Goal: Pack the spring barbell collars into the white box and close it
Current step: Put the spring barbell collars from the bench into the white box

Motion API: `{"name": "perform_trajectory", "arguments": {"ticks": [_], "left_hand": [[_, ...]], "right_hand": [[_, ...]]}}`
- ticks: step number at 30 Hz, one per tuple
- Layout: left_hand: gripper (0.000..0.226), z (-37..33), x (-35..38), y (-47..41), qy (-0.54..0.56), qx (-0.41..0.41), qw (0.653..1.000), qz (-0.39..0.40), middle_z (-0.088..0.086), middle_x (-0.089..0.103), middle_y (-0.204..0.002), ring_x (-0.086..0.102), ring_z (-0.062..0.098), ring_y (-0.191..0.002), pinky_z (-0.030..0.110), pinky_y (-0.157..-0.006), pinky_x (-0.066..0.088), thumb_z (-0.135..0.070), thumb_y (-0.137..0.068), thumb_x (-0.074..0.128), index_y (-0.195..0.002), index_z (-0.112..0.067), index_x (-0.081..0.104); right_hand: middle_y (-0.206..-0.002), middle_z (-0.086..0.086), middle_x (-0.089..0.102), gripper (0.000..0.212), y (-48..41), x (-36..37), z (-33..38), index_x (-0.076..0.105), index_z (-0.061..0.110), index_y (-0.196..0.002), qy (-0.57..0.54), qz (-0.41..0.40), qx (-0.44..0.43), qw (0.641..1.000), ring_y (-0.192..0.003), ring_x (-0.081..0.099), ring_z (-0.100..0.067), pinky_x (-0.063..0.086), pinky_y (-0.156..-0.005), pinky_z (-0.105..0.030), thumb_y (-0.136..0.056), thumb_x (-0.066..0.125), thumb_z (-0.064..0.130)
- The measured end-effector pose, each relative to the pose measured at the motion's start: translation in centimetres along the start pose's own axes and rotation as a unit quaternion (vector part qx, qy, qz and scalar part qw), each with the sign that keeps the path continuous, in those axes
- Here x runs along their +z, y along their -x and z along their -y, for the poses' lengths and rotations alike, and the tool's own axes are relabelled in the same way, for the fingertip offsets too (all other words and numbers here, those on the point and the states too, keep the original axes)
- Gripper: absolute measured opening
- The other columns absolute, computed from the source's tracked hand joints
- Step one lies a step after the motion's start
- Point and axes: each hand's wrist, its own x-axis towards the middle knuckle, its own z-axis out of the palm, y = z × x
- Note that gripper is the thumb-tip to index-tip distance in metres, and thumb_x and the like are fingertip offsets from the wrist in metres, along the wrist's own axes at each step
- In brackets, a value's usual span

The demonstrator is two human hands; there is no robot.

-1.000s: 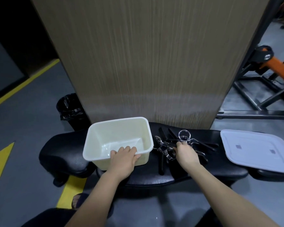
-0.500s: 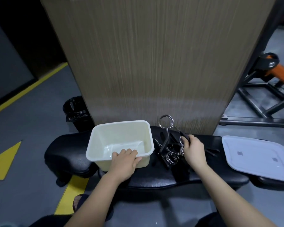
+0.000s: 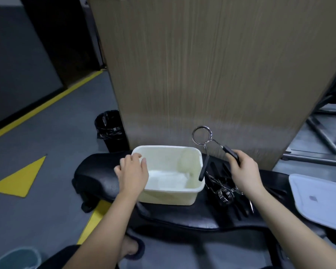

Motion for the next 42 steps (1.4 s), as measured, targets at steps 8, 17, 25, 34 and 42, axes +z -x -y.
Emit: {"name": "perform_trajectory", "arguments": {"ticks": [8, 17, 25, 34, 42], "left_hand": [[0.060, 2.1, 2.0, -1.3, 0.013, -0.126, 0.981, 0.149, 0.014, 0.041, -0.147, 0.054, 0.036, -0.118, 0.044, -0.087, 0.042, -0.044, -0.105, 0.023, -0.158, -0.018, 0.010], [0.055, 2.4, 2.6, -1.3, 0.023, -0.119, 0.986, 0.111, 0.011, 0.046, -0.139, 0.060, 0.034, -0.107, 0.040, -0.077, 0.041, -0.036, -0.105, 0.025, -0.157, -0.019, 0.013], [0.056, 2.4, 3.2, -1.1, 0.033, -0.120, 0.988, 0.091, 0.009, 0.047, -0.139, 0.059, 0.031, -0.108, 0.042, -0.078, 0.041, -0.037, -0.104, 0.025, -0.156, -0.021, 0.013], [0.055, 2.4, 3.0, -0.9, 0.024, -0.118, 0.988, 0.096, 0.006, 0.045, -0.140, 0.059, 0.028, -0.107, 0.036, -0.072, 0.036, -0.035, -0.105, 0.026, -0.157, -0.022, 0.012], [0.056, 2.1, 2.5, -0.8, -0.001, -0.130, 0.985, 0.117, 0.008, 0.044, -0.141, 0.060, 0.031, -0.103, 0.037, -0.071, 0.035, -0.034, -0.105, 0.027, -0.157, -0.022, 0.010]], "right_hand": [[-0.092, 0.002, 0.068, 0.022, -1.4, 5.9, 6.2, 0.066, 0.019, -0.108, -0.041, 0.138, 0.015, 0.990, -0.083, 0.062, -0.017, 0.042, -0.069, -0.030, -0.093, 0.063, 0.034], [-0.100, -0.011, 0.058, 0.027, -1.1, 15.6, 7.7, 0.063, 0.006, -0.097, 0.118, 0.333, -0.021, 0.935, -0.087, 0.060, -0.025, 0.043, -0.075, -0.030, -0.102, 0.044, 0.025], [-0.110, -0.008, 0.057, 0.016, -0.1, 19.9, 5.8, 0.062, 0.010, -0.103, 0.134, 0.324, -0.037, 0.936, -0.093, 0.062, -0.028, 0.043, -0.076, -0.031, -0.098, 0.055, 0.024], [-0.094, -0.018, 0.060, 0.006, 0.4, 20.3, 5.2, 0.059, 0.014, -0.093, 0.277, 0.524, -0.005, 0.805, -0.088, 0.059, -0.028, 0.046, -0.077, -0.030, -0.089, 0.056, 0.010], [-0.098, -0.014, 0.076, 0.019, 0.6, 20.4, 4.2, 0.075, 0.006, -0.095, 0.233, 0.454, 0.026, 0.860, -0.093, 0.070, -0.028, 0.055, -0.080, -0.031, -0.087, 0.060, 0.015]]}}
